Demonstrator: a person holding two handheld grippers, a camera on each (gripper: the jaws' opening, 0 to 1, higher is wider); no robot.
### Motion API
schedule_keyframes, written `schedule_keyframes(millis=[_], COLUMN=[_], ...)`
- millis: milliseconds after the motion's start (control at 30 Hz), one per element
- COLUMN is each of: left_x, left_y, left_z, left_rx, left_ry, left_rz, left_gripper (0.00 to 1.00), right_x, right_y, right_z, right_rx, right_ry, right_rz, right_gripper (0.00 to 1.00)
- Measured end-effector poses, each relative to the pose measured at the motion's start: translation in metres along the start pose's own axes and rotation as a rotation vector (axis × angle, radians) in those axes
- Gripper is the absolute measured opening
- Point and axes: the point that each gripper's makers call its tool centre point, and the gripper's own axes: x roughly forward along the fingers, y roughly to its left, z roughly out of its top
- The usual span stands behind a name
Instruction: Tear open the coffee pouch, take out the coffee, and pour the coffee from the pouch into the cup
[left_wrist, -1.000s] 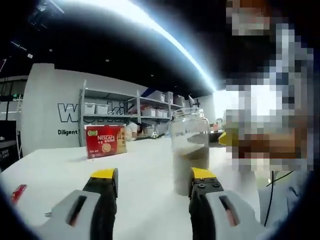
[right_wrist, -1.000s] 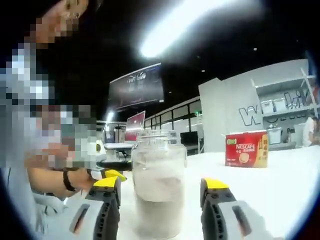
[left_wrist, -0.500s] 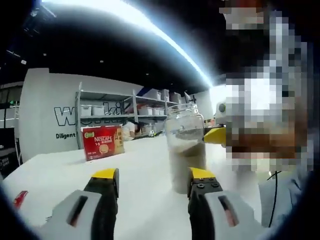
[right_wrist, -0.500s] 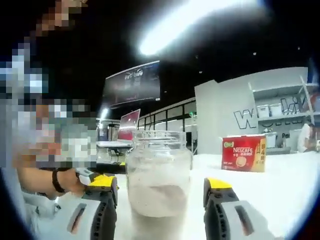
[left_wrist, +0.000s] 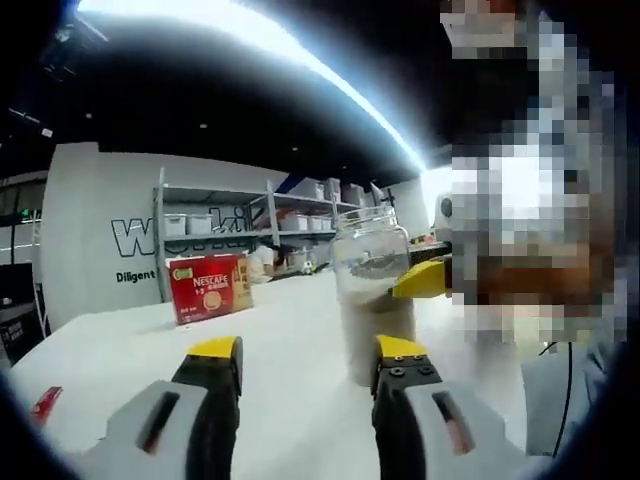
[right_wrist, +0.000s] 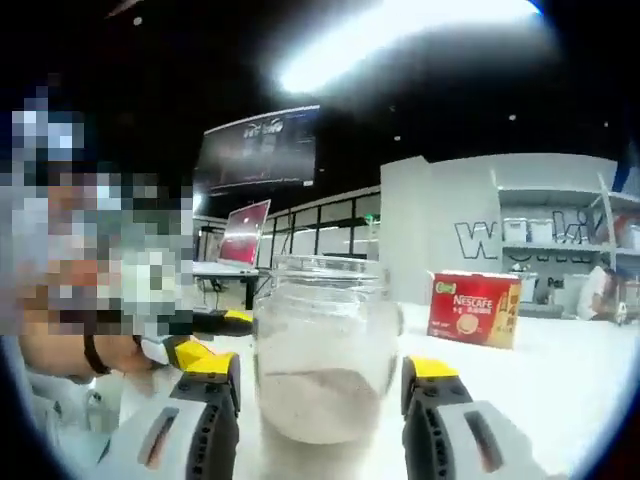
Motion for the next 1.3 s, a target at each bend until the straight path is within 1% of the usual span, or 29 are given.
schedule_keyframes(millis=[167,233,400,500,767,1100,1300], left_x=[0.0,-0.001,0.0,-0.001,-0.004,-0.009,-0.01], left_y=[0.0,0.001,-0.001,0.0,-0.002,-0.009,-0.011], left_z=[0.0,-0.001,-0.001,0.0,0.002,0.004,0.004], left_rx=[0.0,0.001,0.004,0.008,0.013,0.023,0.024], left_ry=[-0.001,0.002,0.005,0.003,0.005,0.008,0.012], left_rz=[-0.002,-0.002,-0.005,0.0,0.002,0.008,0.01], left_gripper=[0.53,0.53,0.52,0.5,0.49,0.48,0.47], right_x=[0.0,0.0,0.0,-0.001,-0.003,-0.011,-0.013], right_y=[-0.003,-0.005,-0.004,-0.003,0.001,0.007,0.004], right_z=[0.002,0.003,0.005,0.006,0.008,0.01,0.01], right_rx=[0.004,-0.009,-0.02,-0.021,-0.027,-0.008,0.0], right_ry=[-0.013,-0.012,-0.017,-0.017,-0.014,0.001,0.003], right_rz=[-0.02,-0.028,-0.021,-0.022,-0.023,-0.009,-0.023], right_gripper=[0.59,0.58,0.59,0.56,0.56,0.53,0.52])
